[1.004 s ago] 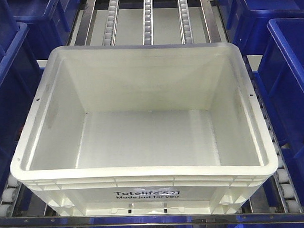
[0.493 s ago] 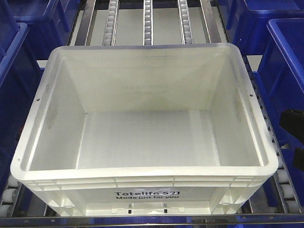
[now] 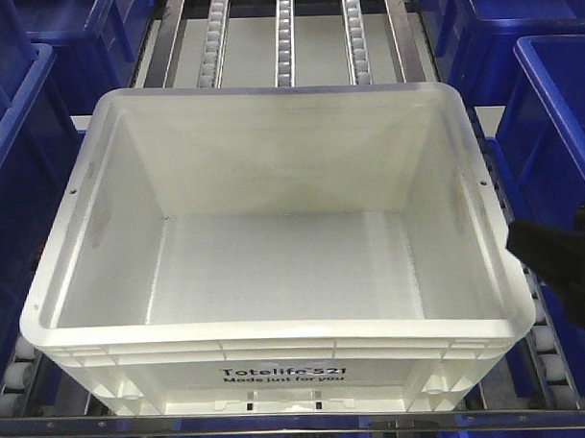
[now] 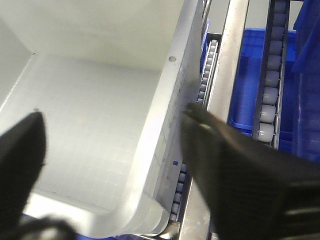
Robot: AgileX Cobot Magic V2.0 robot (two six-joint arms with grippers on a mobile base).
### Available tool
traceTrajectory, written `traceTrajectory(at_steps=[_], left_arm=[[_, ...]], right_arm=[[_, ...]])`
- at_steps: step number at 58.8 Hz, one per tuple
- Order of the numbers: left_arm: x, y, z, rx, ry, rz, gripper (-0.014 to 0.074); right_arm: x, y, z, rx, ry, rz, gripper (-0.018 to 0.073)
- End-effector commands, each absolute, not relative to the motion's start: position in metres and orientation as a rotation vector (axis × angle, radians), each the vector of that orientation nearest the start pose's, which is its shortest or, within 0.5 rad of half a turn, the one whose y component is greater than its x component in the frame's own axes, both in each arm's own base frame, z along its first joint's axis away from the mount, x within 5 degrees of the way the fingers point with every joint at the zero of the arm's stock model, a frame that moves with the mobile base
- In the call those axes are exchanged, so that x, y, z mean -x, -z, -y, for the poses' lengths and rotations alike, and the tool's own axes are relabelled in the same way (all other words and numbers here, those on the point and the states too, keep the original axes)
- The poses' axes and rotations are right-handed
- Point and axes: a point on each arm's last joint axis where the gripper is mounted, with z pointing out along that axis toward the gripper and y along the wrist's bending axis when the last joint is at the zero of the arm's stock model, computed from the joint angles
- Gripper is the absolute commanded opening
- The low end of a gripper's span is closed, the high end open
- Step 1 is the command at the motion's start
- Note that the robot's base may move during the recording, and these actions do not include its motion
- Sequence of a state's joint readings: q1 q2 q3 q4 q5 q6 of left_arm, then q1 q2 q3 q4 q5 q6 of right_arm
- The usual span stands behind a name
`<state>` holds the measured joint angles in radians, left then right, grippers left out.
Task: Move bin from left to right shelf
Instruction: 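Raise both grippers over the white tote's opposite side rims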
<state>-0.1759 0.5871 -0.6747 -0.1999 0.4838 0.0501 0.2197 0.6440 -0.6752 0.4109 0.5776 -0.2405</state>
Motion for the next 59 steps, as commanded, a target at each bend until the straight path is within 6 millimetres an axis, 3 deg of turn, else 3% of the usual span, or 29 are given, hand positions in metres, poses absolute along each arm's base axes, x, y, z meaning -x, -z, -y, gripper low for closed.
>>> traceTrajectory(at_steps=[1, 6, 21, 36, 44, 59], left_arm=[[-0.115, -0.367, 0.029, -0.088, 0.313, -1.772, 0.0416], [-0.121, -0.364, 0.03, -0.088, 0.312, -1.798, 0.0427], [-0.152, -0.354, 0.035, -0.085, 0.301, -1.898, 0.0427], [-0.193, -0.374, 0.043, -0.104, 0.288, -1.949, 0.0427], [-0.216, -0.38, 0.048, -0.127, 0.277, -1.982, 0.0427], [-0.247, -0.362, 0.054, -0.132, 0.273, -2.092, 0.0427]], right_arm=[[-0.121, -0.355, -0.046, 0.232, -0.422, -1.893, 0.0685], [-0.121, -0.355, -0.046, 0.226, -0.426, -1.893, 0.073], [-0.134, -0.36, -0.047, 0.21, -0.408, -1.882, 0.0686], [-0.181, -0.385, -0.057, 0.256, -0.37, -1.952, 0.0668], [-0.207, -0.387, -0.062, 0.273, -0.354, -2.008, 0.0657], [-0.239, -0.378, -0.064, 0.25, -0.288, -2.11, 0.065]])
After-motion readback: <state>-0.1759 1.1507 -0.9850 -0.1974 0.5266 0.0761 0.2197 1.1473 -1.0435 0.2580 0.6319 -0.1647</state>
